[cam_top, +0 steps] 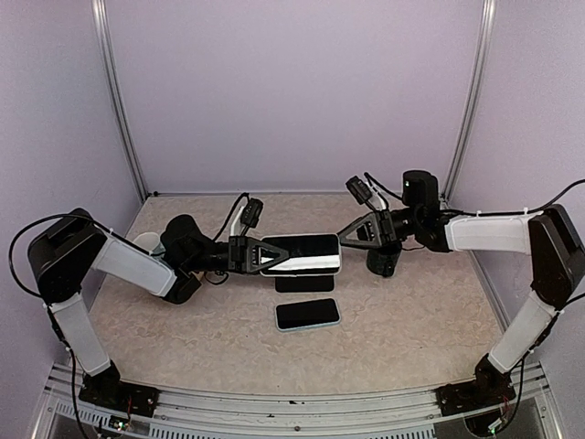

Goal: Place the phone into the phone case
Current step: Press the phone case against the phone.

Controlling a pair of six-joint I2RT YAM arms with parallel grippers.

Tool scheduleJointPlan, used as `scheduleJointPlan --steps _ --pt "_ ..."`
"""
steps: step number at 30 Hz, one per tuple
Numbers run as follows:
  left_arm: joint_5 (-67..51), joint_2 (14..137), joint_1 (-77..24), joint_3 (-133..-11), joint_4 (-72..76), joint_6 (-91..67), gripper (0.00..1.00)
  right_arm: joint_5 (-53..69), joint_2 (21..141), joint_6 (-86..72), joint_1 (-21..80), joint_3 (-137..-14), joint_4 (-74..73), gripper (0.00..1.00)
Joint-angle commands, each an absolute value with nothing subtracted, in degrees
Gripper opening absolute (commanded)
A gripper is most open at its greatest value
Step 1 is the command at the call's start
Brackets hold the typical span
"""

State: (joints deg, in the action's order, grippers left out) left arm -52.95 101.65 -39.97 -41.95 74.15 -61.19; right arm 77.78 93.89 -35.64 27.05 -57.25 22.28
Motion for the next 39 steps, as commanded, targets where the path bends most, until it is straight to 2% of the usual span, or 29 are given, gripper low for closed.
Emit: scheduleJointPlan --steps 1,21,27,35,39 --pt "-53.48 101.57 -40.3 -43.72 76.72 -59.53 0.0 79.78 92.01 -35.75 28.56 -57.16 23.73 0.38" --pt "-52.07 100.64 -40.08 -43.22 74.4 -58.01 0.0 84.47 89.43 -44.73 29.89 -53.7 34.93 0.36" --pt "-51.94 100.46 -40.17 -43.39 73.15 -57.27 0.0 82.09 90.84 -36.46 31.08 -56.65 22.69 0.36" --pt "-49.75 98.91 -40.17 -43.34 66.84 -52.68 0.0 80.15 91.84 -31.82 31.29 -58.58 14.98 0.27" --pt "-49.28 98.35 -40.17 -43.17 65.58 -51.78 0.0 79.68 92.52 -29.23 31.29 -59.67 11.23 0.16"
